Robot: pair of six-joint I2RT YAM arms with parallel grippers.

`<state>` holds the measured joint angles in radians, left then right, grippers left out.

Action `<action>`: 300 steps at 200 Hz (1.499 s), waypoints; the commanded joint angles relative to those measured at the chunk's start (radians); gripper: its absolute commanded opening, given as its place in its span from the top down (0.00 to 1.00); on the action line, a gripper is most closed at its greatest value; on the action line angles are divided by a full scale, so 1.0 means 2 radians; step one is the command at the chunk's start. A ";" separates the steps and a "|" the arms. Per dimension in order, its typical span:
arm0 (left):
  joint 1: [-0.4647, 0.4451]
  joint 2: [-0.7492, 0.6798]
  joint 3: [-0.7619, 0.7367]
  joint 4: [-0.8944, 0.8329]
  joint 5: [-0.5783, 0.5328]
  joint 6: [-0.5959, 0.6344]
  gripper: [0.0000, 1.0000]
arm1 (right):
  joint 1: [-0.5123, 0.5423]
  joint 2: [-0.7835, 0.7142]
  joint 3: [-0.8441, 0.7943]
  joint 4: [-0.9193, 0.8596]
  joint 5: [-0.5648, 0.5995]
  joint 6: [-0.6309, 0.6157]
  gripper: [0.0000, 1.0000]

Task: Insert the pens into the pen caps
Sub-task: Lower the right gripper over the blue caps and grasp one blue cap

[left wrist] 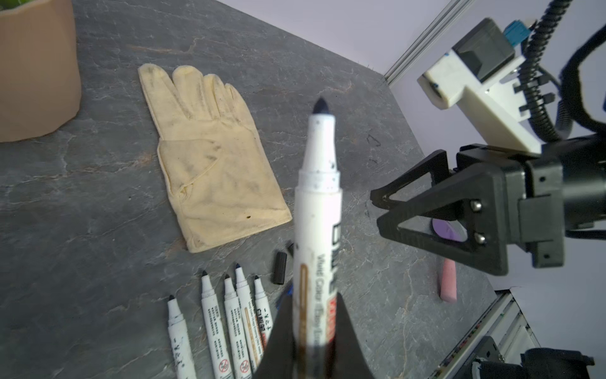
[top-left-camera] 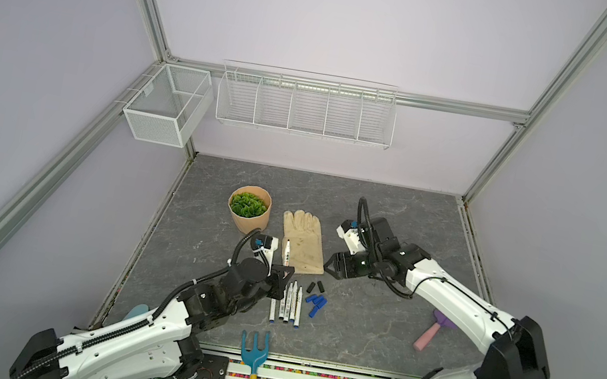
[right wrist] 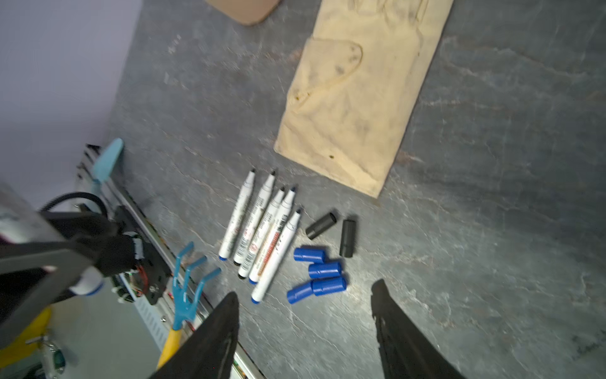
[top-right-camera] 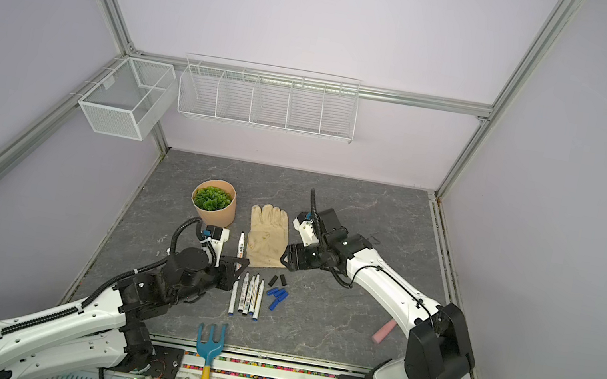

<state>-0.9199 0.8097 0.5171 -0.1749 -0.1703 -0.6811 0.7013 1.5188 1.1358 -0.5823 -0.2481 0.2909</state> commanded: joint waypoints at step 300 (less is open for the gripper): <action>0.002 -0.031 -0.015 -0.062 -0.028 -0.046 1.00 | 0.096 0.132 -0.006 -0.055 0.186 -0.012 0.32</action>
<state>-0.9192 0.7471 0.4839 -0.2970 -0.2203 -0.7666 0.9077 1.8057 1.1404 -0.6865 0.0906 0.2543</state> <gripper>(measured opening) 0.120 0.679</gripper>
